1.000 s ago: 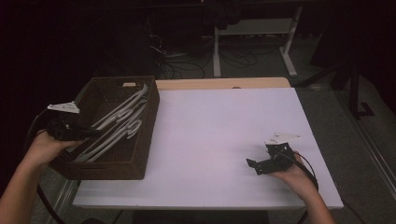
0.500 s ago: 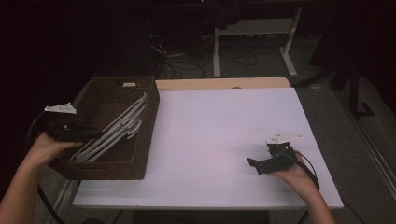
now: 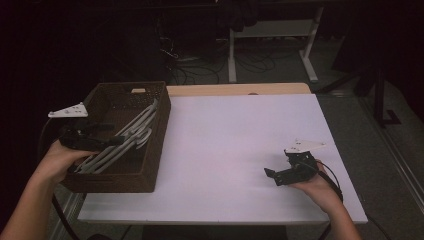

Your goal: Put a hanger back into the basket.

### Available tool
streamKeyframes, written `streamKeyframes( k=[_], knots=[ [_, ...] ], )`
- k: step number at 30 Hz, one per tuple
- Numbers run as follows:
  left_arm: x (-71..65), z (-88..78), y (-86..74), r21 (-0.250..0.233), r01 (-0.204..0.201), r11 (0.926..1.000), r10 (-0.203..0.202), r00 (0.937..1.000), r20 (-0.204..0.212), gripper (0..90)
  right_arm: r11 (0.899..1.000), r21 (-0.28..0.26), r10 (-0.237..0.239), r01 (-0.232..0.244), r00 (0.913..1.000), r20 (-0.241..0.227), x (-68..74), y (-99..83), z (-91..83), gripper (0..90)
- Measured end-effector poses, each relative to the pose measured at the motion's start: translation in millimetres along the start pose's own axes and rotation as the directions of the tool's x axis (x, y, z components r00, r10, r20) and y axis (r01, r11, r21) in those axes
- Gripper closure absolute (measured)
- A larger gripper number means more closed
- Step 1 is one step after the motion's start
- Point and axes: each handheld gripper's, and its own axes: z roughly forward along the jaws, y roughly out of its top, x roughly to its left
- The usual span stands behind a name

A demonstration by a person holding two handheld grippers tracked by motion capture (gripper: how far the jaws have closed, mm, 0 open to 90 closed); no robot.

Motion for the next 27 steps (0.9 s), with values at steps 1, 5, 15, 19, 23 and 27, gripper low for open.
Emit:
streamKeyframes(
  k=[1, 5, 15, 19, 23, 27],
  knots=[
    [0.0, 0.0, 0.0, 0.000, 0.000, 1.0000, 0.000, 1.0000, 0.000, 22.2, 1.000, 0.000, 0.000, 0.000, 1.0000, 0.000, 0.0, 0.0, 0.0, 0.9],
    [-23.1, 14.5, 10.8, -0.054, -0.014, 0.9984, 0.016, 0.9989, 0.044, 19.9, 1.000, -0.012, 0.001, -0.001, 0.9999, -0.011, -0.3, 2.3, -3.6, 0.9],
    [-60.9, 47.8, 17.4, -0.091, -0.053, 0.9945, 0.062, 0.9920, 0.109, 9.5, 0.998, -0.055, -0.017, 0.014, 0.9980, -0.061, 3.6, 19.9, -20.6, 0.8],
    [-70.3, 63.3, 15.6, -0.094, -0.054, 0.9941, 0.067, 0.9878, 0.140, 3.7, 0.996, -0.086, -0.028, 0.021, 0.9969, -0.073, 4.4, 31.0, -29.4, 0.8],
    [-73.0, 70.9, 14.3, -0.095, -0.046, 0.9944, 0.061, 0.9854, 0.159, 1.7, 0.995, -0.101, -0.035, 0.028, 0.9970, -0.069, 3.8, 40.3, -35.3, 0.8],
    [-74.8, 73.6, 13.5, -0.085, -0.055, 0.9948, 0.069, 0.9832, 0.169, 1.4, 0.994, -0.105, -0.042, 0.035, 0.9968, -0.068, 2.6, 48.1, -38.7, 0.8]
  ],
)
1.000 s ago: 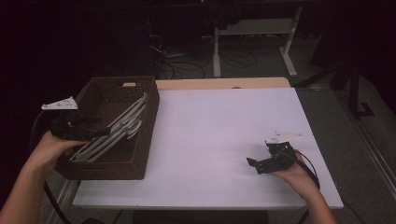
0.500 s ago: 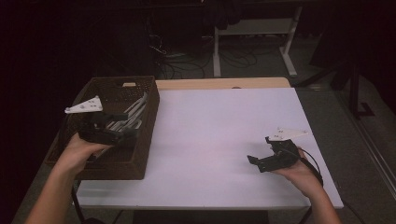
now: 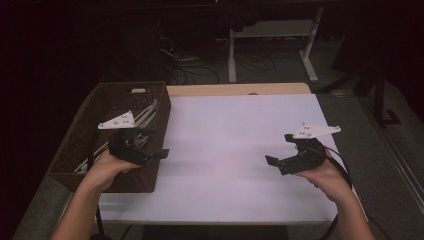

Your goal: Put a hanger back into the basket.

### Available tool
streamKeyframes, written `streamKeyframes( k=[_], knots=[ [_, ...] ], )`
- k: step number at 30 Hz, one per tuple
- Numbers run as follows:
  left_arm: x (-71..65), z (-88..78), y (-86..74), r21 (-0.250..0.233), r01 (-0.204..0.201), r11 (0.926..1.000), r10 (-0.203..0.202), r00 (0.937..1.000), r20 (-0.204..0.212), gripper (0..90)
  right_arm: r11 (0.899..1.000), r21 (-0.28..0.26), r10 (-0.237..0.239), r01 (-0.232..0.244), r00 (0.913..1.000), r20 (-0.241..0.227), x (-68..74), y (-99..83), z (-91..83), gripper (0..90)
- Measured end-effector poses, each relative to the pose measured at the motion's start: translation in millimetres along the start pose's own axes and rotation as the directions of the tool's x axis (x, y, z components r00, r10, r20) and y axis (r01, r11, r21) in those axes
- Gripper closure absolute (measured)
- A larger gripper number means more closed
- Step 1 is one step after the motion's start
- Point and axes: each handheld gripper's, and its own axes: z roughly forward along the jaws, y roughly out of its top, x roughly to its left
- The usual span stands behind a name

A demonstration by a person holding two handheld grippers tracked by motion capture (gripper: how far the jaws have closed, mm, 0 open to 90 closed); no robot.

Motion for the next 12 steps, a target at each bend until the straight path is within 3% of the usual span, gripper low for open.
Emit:
streamKeyframes(
  k=[12],
  knots=[
    [1.3, 0.3, -7.1, 0.001, 0.001, 1.0000, -0.001, 0.9999, 0.013, 1.4, 1.000, -0.002, -0.008, 0.008, 0.9999, -0.013, -1.2, 6.3, 3.8, 0.9]
  ],
)
